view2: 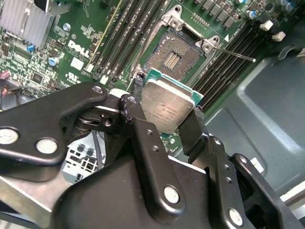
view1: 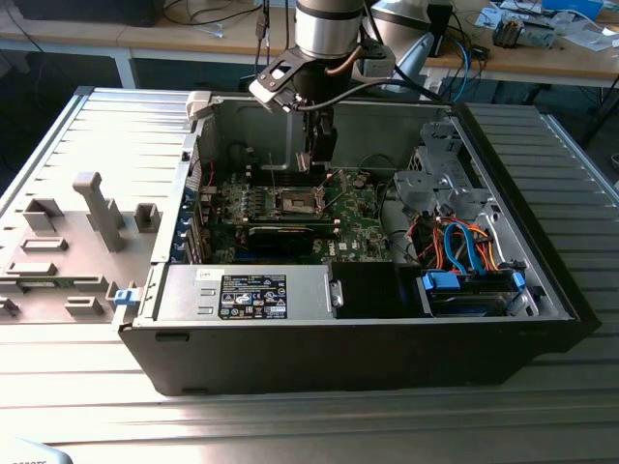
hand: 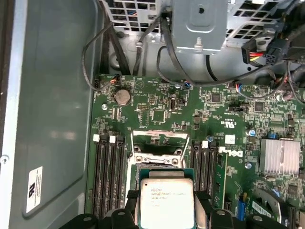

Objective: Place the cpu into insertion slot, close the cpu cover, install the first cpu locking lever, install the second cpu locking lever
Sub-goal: 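Place the cpu into insertion slot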

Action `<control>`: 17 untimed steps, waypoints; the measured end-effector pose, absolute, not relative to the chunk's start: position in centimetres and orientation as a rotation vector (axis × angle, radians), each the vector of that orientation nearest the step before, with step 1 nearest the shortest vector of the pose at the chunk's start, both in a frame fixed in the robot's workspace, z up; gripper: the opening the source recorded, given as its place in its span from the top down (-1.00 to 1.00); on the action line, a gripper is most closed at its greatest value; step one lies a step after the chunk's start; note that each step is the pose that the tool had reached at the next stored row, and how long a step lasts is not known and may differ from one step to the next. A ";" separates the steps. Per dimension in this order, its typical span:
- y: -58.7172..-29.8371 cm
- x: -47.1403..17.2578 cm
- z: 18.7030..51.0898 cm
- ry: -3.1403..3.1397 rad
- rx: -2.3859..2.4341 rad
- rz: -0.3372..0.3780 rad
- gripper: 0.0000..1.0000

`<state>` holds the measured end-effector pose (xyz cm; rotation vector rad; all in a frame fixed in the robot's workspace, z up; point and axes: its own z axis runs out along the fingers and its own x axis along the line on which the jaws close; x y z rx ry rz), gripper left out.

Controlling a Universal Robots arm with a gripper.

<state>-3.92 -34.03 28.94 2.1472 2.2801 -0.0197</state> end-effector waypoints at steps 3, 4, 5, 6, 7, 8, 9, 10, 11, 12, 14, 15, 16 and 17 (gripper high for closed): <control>-34.0 -3.9 28.9 2.219 2.211 -0.021 -0.08; -34.0 -3.9 28.9 2.216 2.214 -0.020 -0.08; -34.0 -3.9 28.9 2.216 2.214 -0.020 -0.08; -34.0 -3.9 28.9 2.216 2.214 -0.021 -0.08; -34.0 -3.9 28.9 2.216 2.214 -0.020 -0.08; -34.0 -3.9 28.9 2.216 2.214 -0.020 -0.08; -34.0 -3.9 28.9 2.216 2.214 -0.021 -0.08; -34.0 -4.0 28.9 2.216 2.214 -0.020 -0.08; -34.0 -4.0 28.9 2.216 2.214 -0.020 -0.08; -34.0 -4.0 28.9 2.216 2.214 -0.020 -0.08; -34.0 -4.0 28.8 2.216 2.214 -0.021 -0.08; -34.0 -4.0 28.8 2.216 2.214 -0.021 -0.08; -34.0 -4.0 28.8 2.216 2.213 -0.021 -0.08; -34.0 -4.0 28.7 2.216 2.214 -0.021 -0.08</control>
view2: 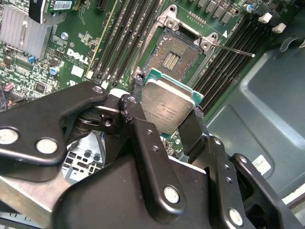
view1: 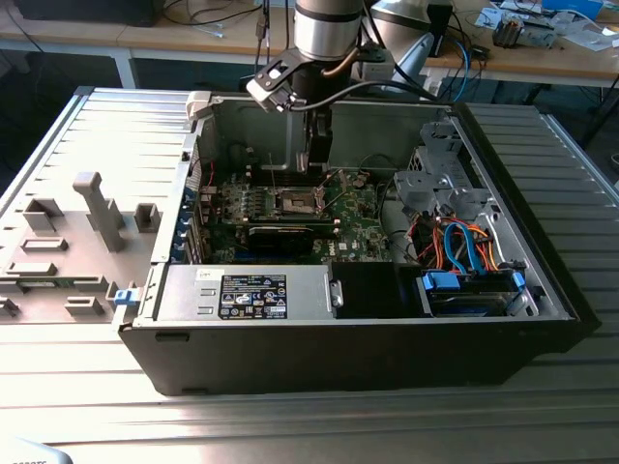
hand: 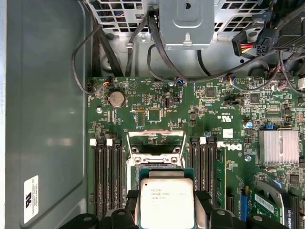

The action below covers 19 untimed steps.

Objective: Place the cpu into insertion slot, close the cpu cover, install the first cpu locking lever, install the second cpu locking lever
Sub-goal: 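Place the cpu into insertion slot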

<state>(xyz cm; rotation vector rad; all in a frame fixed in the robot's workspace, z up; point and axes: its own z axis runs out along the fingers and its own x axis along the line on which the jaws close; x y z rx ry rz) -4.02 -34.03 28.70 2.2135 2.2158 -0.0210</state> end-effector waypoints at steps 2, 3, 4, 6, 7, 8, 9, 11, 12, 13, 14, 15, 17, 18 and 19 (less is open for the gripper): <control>-34.0 -4.0 28.6 2.216 2.213 -0.021 -0.08; -34.0 -4.0 28.6 2.216 2.213 -0.021 -0.08; -34.0 -4.0 28.6 2.216 2.213 -0.021 -0.08; -34.0 -4.0 28.5 2.216 2.213 -0.021 -0.08; -34.0 -4.0 28.5 2.216 2.213 -0.021 -0.08; -34.0 -4.0 28.5 2.216 2.213 -0.021 -0.08; -34.0 -4.0 28.5 2.216 2.214 -0.021 -0.08; -34.0 -4.0 28.4 2.216 2.214 -0.021 -0.08; -34.0 -4.0 28.4 2.216 2.213 -0.021 -0.08; -34.0 -4.0 28.4 2.216 2.213 -0.021 -0.08; -34.0 -4.0 28.4 2.216 2.213 -0.021 -0.08; -34.0 -4.0 28.3 2.216 2.213 -0.022 -0.08; -34.0 -4.0 28.3 2.216 2.213 -0.022 -0.08; -34.0 -4.0 28.3 2.216 2.213 -0.022 -0.08; -34.0 -4.0 28.3 2.216 2.213 -0.022 -0.08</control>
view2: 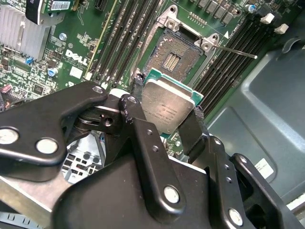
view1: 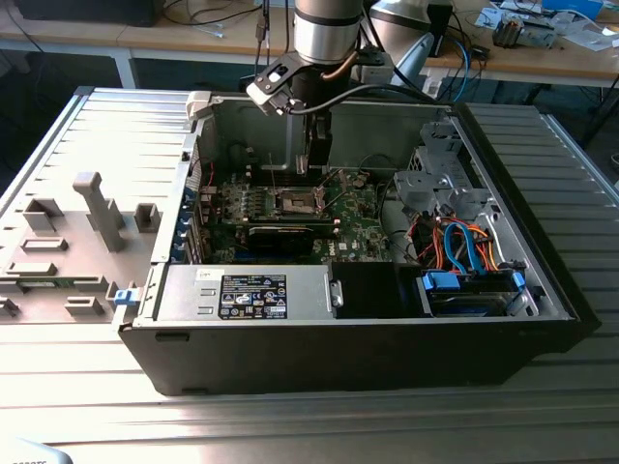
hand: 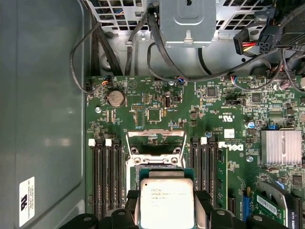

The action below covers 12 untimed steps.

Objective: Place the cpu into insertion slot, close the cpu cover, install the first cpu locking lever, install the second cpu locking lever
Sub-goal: 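Place the cpu into insertion slot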

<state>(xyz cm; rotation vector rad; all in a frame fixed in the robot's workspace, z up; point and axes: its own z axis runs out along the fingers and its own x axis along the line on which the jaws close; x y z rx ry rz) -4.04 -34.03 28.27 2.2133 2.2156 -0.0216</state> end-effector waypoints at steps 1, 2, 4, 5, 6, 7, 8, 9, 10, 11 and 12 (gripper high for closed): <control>-34.0 -4.0 28.2 2.216 2.213 -0.022 -0.08; -34.0 -4.0 28.2 2.216 2.213 -0.022 -0.08; -34.0 -4.0 28.2 2.215 2.213 -0.022 -0.08; -34.0 -4.0 28.2 2.215 2.213 -0.022 -0.08; -34.0 -4.0 28.1 2.215 2.213 -0.022 -0.08; -34.0 -4.0 28.1 2.215 2.213 -0.022 -0.08; -34.0 -4.0 28.0 2.215 2.213 -0.022 -0.08; -34.0 -4.0 27.9 2.215 2.213 -0.022 -0.08; -34.0 -4.0 27.9 2.215 2.213 -0.022 -0.08; -34.0 -4.0 27.9 2.215 2.213 -0.022 -0.08; -34.0 -4.0 27.9 2.215 2.213 -0.022 -0.08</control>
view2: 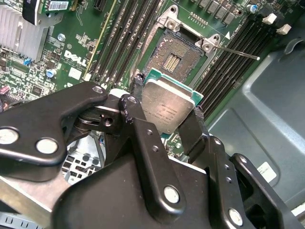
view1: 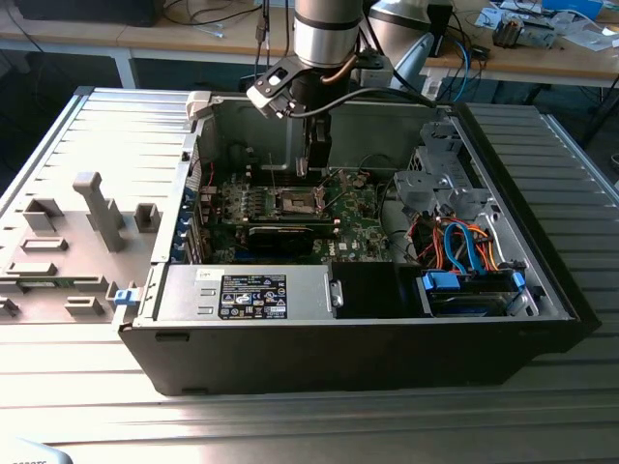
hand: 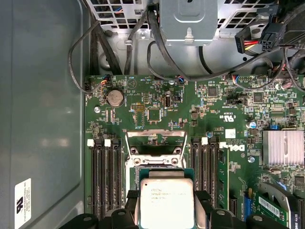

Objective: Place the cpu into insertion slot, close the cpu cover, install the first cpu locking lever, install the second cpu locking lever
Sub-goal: 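Place the cpu into insertion slot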

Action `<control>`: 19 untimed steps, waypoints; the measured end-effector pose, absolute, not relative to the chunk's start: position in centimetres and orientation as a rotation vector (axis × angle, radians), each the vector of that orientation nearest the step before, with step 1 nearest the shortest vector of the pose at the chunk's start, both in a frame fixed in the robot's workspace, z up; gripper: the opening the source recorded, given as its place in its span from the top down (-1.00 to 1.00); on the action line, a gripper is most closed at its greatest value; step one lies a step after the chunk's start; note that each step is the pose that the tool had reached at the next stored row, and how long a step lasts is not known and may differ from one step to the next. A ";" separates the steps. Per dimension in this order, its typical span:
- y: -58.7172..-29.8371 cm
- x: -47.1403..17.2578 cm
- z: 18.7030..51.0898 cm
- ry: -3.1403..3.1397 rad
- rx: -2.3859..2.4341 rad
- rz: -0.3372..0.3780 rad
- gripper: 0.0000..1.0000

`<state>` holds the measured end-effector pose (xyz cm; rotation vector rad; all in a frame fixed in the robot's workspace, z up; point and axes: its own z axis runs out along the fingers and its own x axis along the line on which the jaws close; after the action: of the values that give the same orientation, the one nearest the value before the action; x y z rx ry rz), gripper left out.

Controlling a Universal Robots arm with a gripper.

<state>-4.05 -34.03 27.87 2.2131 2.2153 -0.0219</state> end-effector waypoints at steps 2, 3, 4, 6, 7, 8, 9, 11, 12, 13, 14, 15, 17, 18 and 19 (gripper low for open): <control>-34.0 -4.0 27.8 2.215 2.213 -0.022 -0.08; -34.0 -4.0 27.8 2.215 2.213 -0.022 -0.08; -34.0 -4.0 27.8 2.215 2.213 -0.022 -0.08; -34.0 -4.0 27.8 2.215 2.213 -0.022 -0.08; -34.0 -4.0 27.7 2.215 2.213 -0.022 -0.08; -34.0 -4.0 27.7 2.215 2.213 -0.022 -0.08; -34.0 -4.0 27.7 2.215 2.213 -0.022 -0.08; -34.0 -4.0 27.6 2.215 2.213 -0.022 -0.08; -34.0 -4.0 27.6 2.215 2.213 -0.022 -0.08; -34.0 -4.0 27.6 2.215 2.213 -0.022 -0.08; -34.0 -4.0 27.6 2.215 2.213 -0.022 -0.08; -34.0 -4.0 27.6 2.215 2.213 -0.022 -0.08; -34.0 -4.0 27.5 2.215 2.213 -0.022 -0.08; -34.0 -4.0 27.5 2.215 2.213 -0.022 -0.08; -34.0 -4.0 27.5 2.215 2.213 -0.022 -0.08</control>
<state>-4.04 -34.03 27.49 2.2130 2.2152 -0.0222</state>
